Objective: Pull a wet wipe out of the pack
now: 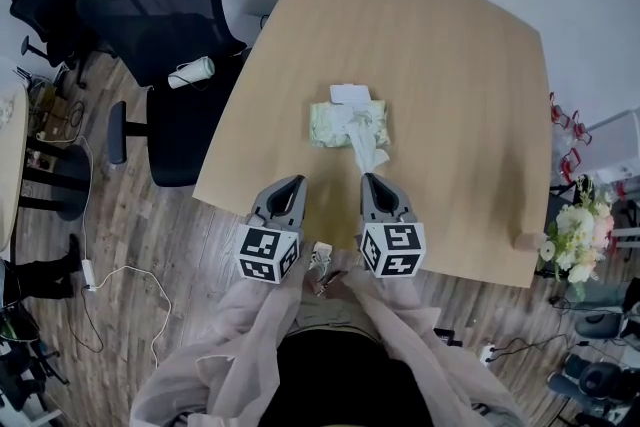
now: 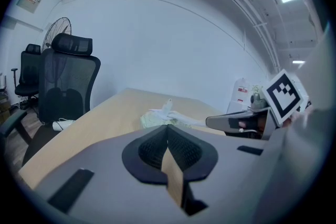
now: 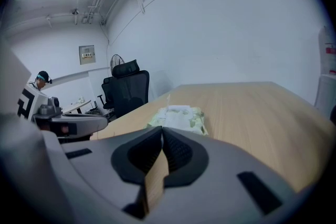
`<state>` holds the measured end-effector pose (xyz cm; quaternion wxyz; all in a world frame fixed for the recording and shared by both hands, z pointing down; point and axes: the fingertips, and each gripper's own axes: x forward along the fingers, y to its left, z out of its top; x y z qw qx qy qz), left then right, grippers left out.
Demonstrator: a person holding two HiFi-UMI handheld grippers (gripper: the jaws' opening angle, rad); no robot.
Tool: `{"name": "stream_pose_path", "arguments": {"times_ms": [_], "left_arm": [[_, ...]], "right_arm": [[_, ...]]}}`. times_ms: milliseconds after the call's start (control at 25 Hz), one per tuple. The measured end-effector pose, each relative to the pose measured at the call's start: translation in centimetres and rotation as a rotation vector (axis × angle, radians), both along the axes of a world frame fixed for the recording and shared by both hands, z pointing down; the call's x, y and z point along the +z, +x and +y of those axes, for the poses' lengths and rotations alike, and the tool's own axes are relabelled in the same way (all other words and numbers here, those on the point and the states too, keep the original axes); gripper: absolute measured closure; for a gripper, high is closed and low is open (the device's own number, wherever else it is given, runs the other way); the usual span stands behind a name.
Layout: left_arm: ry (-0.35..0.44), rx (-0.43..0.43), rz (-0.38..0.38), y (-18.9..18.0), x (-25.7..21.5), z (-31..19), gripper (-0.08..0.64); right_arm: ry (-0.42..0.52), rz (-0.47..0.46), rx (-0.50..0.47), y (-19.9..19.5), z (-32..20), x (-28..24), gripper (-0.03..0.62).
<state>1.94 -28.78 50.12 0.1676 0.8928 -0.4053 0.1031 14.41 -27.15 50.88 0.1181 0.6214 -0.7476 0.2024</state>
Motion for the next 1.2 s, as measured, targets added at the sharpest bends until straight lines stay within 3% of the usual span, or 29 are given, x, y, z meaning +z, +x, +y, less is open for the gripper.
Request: {"name": "stream_pose_path", "arguments": {"times_ms": [640, 1200], "left_arm": [[0.018, -0.026, 0.004, 0.2, -1.4, 3.0, 0.549], [0.02, 0.012, 0.003, 0.3, -2.0, 4.3, 0.549]], "right_arm": [[-0.001, 0.012, -0.015, 0.6, 2.9, -0.8, 0.581], [0.017, -0.008, 0.018, 0.5, 4.6, -2.2, 0.581]]}}
